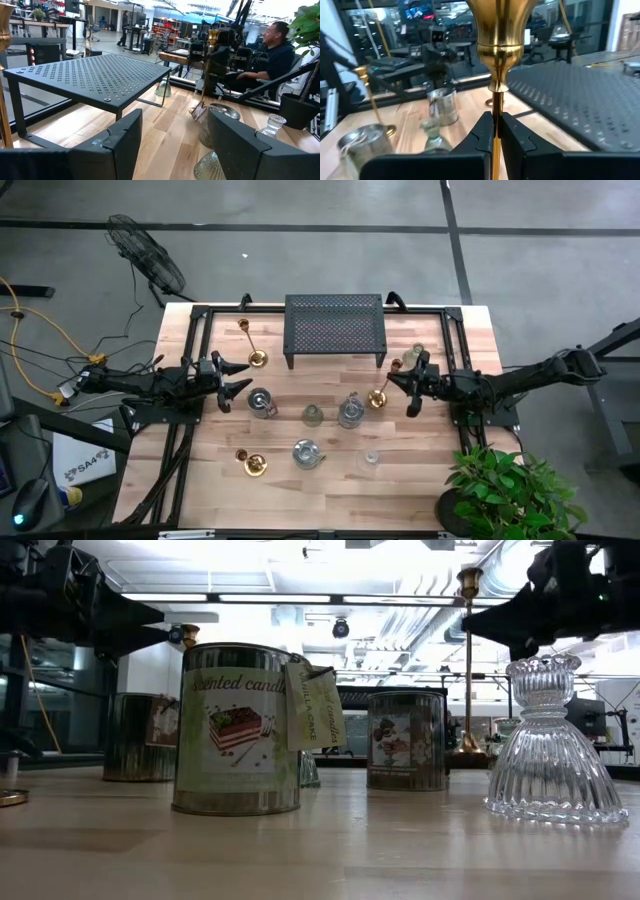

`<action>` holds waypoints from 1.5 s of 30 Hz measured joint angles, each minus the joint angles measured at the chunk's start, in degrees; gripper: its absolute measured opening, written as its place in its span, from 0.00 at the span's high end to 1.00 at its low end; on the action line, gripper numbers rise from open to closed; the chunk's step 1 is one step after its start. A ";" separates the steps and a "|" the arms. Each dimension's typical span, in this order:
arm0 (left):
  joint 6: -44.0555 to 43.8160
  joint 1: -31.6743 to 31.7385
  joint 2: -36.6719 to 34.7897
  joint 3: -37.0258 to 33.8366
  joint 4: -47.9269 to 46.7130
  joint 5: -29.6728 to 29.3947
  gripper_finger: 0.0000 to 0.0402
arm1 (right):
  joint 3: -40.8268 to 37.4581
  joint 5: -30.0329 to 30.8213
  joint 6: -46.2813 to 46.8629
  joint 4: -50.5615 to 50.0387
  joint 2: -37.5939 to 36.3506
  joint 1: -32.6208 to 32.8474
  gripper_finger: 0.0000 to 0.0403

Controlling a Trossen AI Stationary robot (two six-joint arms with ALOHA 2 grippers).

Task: Pick & Place candle stick holders
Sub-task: Put the middle gold candle holder on the shelf

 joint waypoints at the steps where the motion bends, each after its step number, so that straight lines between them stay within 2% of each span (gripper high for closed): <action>1: -0.02 0.01 -0.01 -0.01 0.00 0.00 0.46 | 0.69 0.61 -0.40 -0.88 0.00 0.00 0.98; 18: 0.00 0.01 -0.01 0.01 0.00 0.00 0.46 | 19.32 9.36 4.91 -31.75 -0.07 0.00 0.99; 26: -0.01 0.01 -0.01 0.00 0.00 0.00 0.46 | 26.30 9.01 0.72 -31.60 -0.07 0.00 0.99; 31: 0.00 0.02 0.00 -0.01 0.00 0.00 0.46 | 28.11 9.02 -4.37 -26.25 0.37 -1.76 0.99; 40: 0.00 0.00 -0.01 0.01 0.00 0.00 0.46 | 33.68 8.75 -5.57 -24.25 7.19 -11.82 0.99; 45: -0.01 0.00 -0.02 0.01 0.00 0.00 0.46 | 39.87 5.30 -5.40 -24.21 14.12 -18.59 0.99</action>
